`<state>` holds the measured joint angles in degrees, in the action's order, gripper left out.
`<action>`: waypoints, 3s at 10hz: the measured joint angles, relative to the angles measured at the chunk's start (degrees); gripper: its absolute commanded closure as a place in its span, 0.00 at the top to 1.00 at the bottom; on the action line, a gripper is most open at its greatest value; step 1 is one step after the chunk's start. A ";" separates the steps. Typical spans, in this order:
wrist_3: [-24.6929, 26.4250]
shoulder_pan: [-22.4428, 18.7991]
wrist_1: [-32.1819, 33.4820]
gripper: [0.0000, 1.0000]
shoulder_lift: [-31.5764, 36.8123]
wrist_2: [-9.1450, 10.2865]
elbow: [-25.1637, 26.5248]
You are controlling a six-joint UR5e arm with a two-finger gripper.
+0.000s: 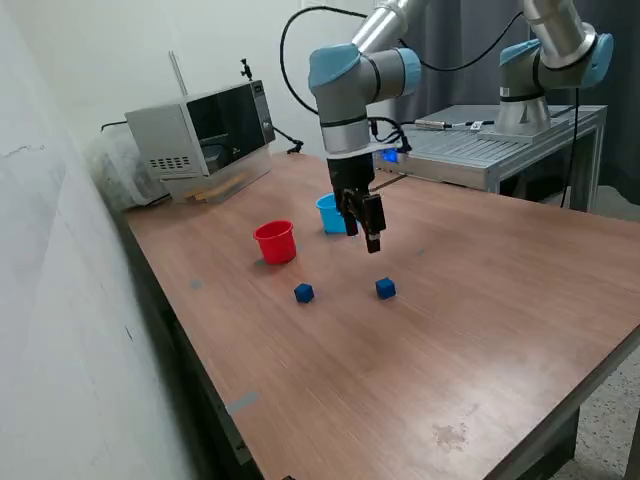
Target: Place red objects in the red bin, and blue objects in the blue bin.
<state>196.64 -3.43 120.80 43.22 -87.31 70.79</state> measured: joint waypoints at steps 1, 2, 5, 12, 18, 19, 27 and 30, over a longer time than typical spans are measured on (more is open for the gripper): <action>0.37 -0.58 0.00 1.00 -1.20 0.39 -0.28; 0.54 -1.27 0.02 1.00 -2.17 0.59 -0.41; 0.67 -3.18 0.12 1.00 -3.90 0.64 -0.91; -0.14 -3.22 0.73 0.00 -5.90 0.05 -2.17; -2.87 -3.13 1.18 0.00 -5.70 -2.69 -2.51; -3.68 -2.89 1.26 0.00 -4.70 -3.35 -2.62; -11.17 13.14 -10.10 0.00 14.74 -5.96 9.24; -14.83 18.76 -12.75 0.00 18.53 -6.45 15.03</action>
<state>181.81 15.33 108.05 61.75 -93.76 85.82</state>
